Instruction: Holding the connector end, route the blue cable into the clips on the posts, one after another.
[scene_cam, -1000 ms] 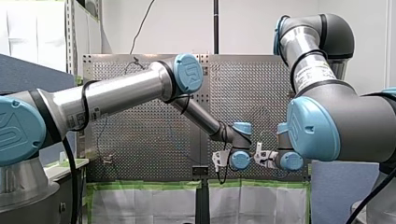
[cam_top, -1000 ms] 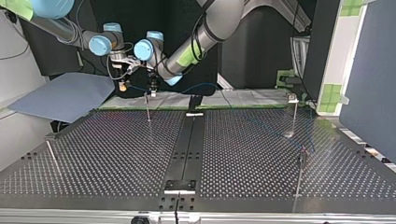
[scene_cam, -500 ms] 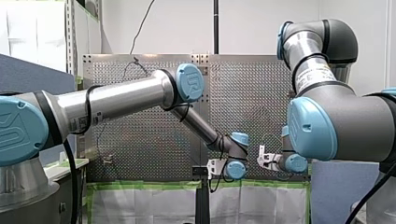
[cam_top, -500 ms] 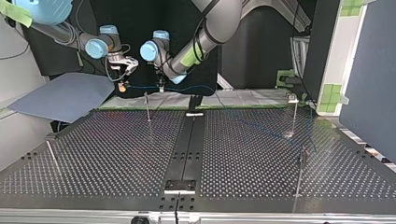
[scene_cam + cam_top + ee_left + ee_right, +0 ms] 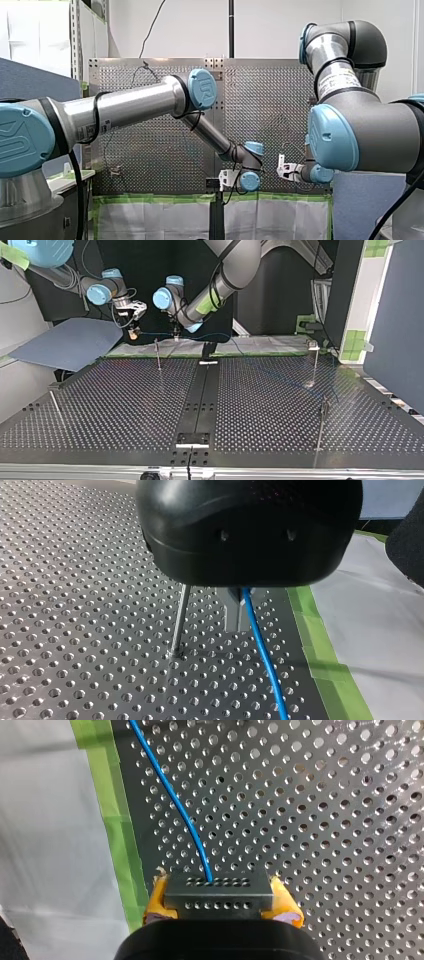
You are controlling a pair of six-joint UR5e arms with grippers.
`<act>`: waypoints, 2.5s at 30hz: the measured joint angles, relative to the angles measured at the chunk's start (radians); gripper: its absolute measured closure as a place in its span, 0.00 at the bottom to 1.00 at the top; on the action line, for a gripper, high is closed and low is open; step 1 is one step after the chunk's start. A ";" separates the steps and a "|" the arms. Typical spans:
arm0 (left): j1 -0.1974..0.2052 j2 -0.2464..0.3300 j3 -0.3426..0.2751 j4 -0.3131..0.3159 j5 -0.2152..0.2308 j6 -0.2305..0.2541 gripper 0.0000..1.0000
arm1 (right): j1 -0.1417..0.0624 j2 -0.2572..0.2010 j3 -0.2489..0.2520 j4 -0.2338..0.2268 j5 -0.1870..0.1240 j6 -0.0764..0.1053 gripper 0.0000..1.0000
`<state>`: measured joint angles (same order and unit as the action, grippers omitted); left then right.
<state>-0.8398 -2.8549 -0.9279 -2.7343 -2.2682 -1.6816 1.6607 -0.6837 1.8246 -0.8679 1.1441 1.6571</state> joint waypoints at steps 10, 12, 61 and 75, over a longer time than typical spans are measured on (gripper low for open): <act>0.001 0.000 0.000 0.009 0.026 0.006 1.00 | -0.030 0.000 -0.001 0.024 -0.044 0.003 1.00; 0.001 0.000 0.000 0.013 0.033 0.006 1.00 | -0.039 -0.001 -0.001 0.027 -0.041 0.002 1.00; -0.016 0.002 0.000 0.004 0.132 0.020 1.00 | -0.067 -0.031 -0.067 0.158 -0.092 -0.054 1.00; -0.019 0.007 0.000 0.014 0.161 0.005 1.00 | -0.068 -0.034 -0.064 0.130 -0.101 -0.042 1.00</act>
<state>-0.8583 -2.8478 -0.9278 -2.7205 -2.1072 -1.6768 1.5925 -0.7173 1.7603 -0.7375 1.0429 1.6150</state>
